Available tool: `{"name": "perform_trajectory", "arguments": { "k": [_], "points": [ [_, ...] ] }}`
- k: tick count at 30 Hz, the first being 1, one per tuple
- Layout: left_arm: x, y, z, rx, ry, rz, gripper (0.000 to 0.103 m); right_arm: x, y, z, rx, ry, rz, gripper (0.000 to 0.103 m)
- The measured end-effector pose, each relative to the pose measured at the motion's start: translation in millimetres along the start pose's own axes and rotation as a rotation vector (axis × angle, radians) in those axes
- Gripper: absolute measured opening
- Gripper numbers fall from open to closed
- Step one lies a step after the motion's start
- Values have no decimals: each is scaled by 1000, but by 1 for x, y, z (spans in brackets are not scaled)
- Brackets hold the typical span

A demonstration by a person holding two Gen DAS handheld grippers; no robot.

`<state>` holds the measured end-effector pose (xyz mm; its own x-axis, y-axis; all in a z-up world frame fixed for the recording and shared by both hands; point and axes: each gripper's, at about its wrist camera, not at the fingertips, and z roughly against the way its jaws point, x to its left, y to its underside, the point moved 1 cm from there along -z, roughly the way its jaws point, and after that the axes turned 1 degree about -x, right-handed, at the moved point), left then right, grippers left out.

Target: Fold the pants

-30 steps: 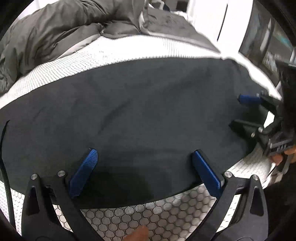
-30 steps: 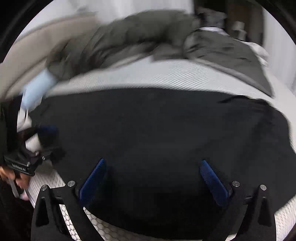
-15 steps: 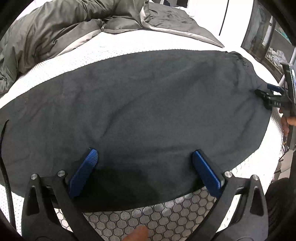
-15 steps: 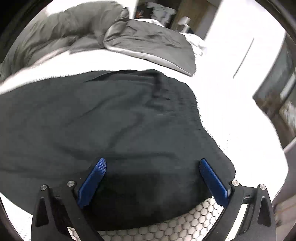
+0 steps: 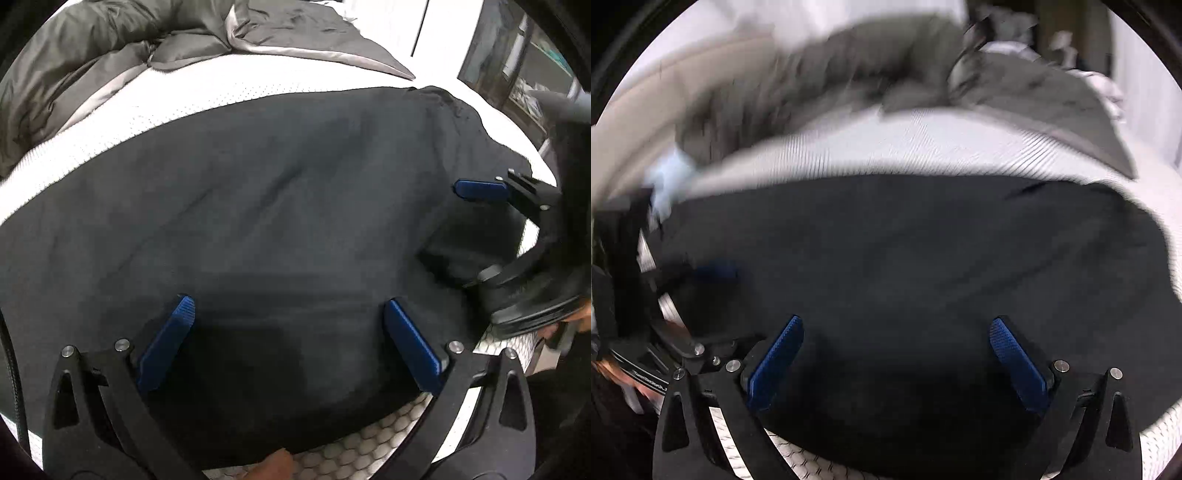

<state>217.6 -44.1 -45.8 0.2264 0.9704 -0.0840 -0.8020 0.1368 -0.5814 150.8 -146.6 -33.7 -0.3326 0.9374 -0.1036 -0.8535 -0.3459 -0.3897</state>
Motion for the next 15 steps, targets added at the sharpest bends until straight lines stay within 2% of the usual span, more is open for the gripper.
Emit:
{"name": "perform_trajectory", "arguments": {
  "k": [1, 2, 4, 7, 9, 11, 13, 15],
  "points": [
    [5, 2, 3, 2, -27, -7, 102, 11, 5, -3, 3, 72, 79, 102],
    [16, 5, 8, -2, -58, -4, 103, 11, 7, 0, -10, 83, 97, 102],
    [48, 17, 18, -5, -122, 46, 103, -4, 13, 10, -4, 148, 66, 102],
    [109, 36, 33, -13, -198, 178, 103, -56, 28, 24, 2, 351, -44, 102],
    [144, 46, 46, -30, -246, 246, 102, -79, 38, 37, -33, 274, -117, 101],
    [161, 52, 57, -54, -228, 292, 102, -75, 43, 43, -43, 280, -98, 101],
    [162, 51, 65, -81, -213, 308, 102, -55, 39, 43, -35, 325, -48, 101],
    [153, 41, 69, -103, -179, 282, 102, -42, 33, 45, -56, 246, -36, 101]
  ]
}}
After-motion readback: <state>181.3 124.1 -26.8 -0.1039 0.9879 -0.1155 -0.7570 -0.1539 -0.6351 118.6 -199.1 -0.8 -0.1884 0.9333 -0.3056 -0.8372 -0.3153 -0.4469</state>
